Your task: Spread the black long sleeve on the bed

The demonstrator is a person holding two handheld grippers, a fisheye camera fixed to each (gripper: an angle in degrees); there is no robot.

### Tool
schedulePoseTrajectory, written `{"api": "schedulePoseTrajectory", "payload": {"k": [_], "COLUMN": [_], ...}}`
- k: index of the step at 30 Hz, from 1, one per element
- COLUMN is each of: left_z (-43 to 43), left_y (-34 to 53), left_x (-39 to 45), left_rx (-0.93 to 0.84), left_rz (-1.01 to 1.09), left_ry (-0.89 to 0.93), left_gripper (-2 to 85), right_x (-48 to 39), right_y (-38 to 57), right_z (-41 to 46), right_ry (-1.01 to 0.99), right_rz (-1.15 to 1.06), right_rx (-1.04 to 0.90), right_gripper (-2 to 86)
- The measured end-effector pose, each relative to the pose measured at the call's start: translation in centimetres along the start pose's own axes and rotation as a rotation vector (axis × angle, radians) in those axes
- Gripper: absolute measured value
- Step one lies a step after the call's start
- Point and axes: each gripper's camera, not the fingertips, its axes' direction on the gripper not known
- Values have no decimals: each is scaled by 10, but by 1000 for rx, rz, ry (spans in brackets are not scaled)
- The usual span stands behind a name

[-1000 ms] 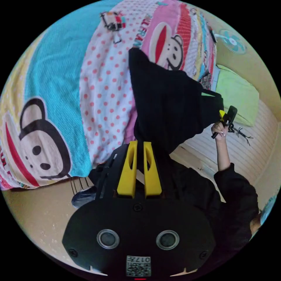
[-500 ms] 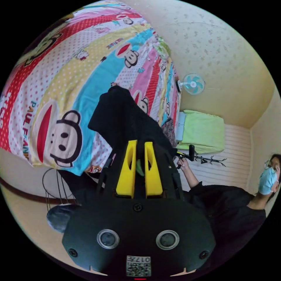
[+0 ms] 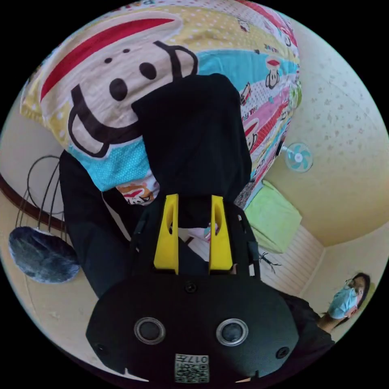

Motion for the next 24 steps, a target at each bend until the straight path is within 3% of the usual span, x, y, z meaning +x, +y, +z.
{"api": "schedulePoseTrajectory", "payload": {"k": [5,12,16,21,24], "left_z": [2,-29,-22,-26,-35], "left_y": [-25,-26,-47,-56,-47], "left_x": [-31,-58,-99,-133,-147], "left_rx": [6,98,91,82,93], "left_rz": [-161,-239,-308,-340,-323], "left_ry": [19,64,127,127,70], "left_gripper": [102,111,106,99,135], "right_x": [17,-3,9,-10,-46], "right_y": [-32,-43,-56,-26,7], "right_z": [13,14,28,0,-32], "right_ry": [-80,-15,62,-202,-387], "right_rz": [322,304,357,132,-188], "right_rx": [66,54,63,128,173], "right_gripper": [124,127,73,23,19]}}
